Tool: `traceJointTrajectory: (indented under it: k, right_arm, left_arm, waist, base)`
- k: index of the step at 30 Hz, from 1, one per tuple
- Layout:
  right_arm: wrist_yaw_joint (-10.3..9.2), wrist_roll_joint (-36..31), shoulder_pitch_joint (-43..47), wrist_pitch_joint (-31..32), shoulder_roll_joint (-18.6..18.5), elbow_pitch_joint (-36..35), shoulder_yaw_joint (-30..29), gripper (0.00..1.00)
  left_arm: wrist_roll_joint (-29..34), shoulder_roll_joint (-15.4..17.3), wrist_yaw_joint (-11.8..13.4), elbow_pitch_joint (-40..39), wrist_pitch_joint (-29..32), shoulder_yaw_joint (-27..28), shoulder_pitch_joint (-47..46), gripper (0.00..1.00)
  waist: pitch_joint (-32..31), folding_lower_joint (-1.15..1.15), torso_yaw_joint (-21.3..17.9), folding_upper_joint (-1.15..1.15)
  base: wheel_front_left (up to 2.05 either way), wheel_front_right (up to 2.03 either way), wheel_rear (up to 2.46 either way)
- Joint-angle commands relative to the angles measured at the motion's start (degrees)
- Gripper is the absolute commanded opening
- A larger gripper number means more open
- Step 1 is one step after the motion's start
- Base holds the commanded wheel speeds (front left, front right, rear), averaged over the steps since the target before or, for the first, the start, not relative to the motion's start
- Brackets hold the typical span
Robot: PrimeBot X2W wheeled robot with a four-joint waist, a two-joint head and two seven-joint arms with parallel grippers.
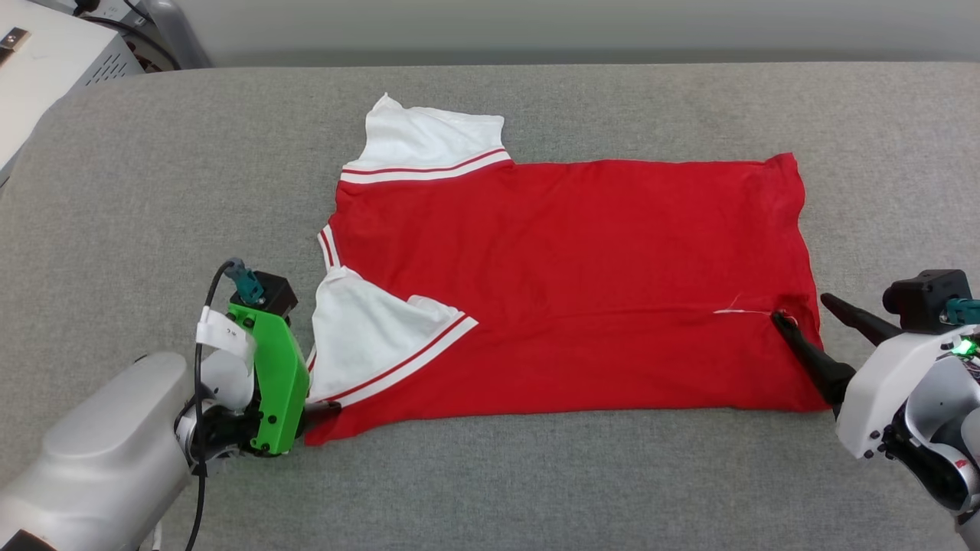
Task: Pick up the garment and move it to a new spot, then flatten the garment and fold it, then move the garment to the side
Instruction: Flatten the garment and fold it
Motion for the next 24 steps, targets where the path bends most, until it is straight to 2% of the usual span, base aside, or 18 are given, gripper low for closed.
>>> traceJointTrajectory:
  k: [1, 2, 7, 8, 10, 16, 21, 24]
  right_arm:
    - [-0.04, -0.44, -1.30, -0.16, -0.22, -0.33, -0.37, 1.00]
    - [-0.04, -0.76, -1.43, -0.18, -0.47, -0.31, -0.60, 1.00]
    - [-0.04, -1.39, -2.11, 1.75, -2.51, -1.61, -1.46, 1.00]
    - [-0.04, -1.96, -3.03, 5.34, -4.76, -2.54, -1.94, 1.00]
    - [-0.04, -1.78, -3.65, 9.32, -6.70, -3.59, -1.33, 1.00]
    - [-0.04, 2.30, -4.68, 23.33, -10.67, -6.09, -0.23, 1.00]
    - [-0.04, 5.46, -4.85, 31.97, -11.40, -5.34, 0.79, 1.00]
    - [-0.04, 6.41, -5.23, 34.85, -9.88, -2.79, 0.84, 1.00]
  left_arm:
    - [0.76, -1.34, -0.17, 0.75, -0.67, -1.96, 2.53, 0.05]
    - [0.92, -1.36, -0.17, 0.66, -1.41, -2.17, 2.34, 0.00]
    - [0.44, -0.52, -0.17, -0.94, -5.23, -1.61, 1.12, 0.00]
    - [0.68, 0.71, -0.17, -2.85, -7.49, -1.40, 0.34, 0.00]
    - [0.99, 1.57, -0.17, -4.21, -8.95, -1.27, 0.03, 0.00]
    - [2.25, 3.30, -0.17, -8.21, -11.51, -1.39, -0.11, 0.00]
    - [3.24, 3.36, 0.39, -10.81, -11.91, -1.57, -0.57, 0.00]
    - [3.83, 3.02, 0.90, -12.28, -11.82, -1.65, -1.32, 0.00]
  waist:
    - [-0.19, 0.00, 0.01, 0.25]
    - [-0.41, 0.00, 0.12, 0.25]
    - [-1.59, 0.00, 0.61, 0.25]
    - [-2.23, 0.00, 0.75, 0.25]
    - [-2.56, 0.00, 0.78, 0.25]
    - [-2.83, 0.00, 1.19, 0.25]
    - [-2.01, 0.00, 2.01, 0.25]
    - [-0.87, 0.00, 2.91, 0.25]
  base:
    - [0.00, 0.00, 0.00]
    - [0.00, 0.00, 0.00]
    - [0.00, 0.00, 0.00]
    - [0.00, 0.00, 0.00]
    - [0.00, 0.00, 0.00]
    - [0.00, 0.00, 0.00]
    - [0.00, 0.00, 0.00]
    - [0.00, 0.00, 0.00]
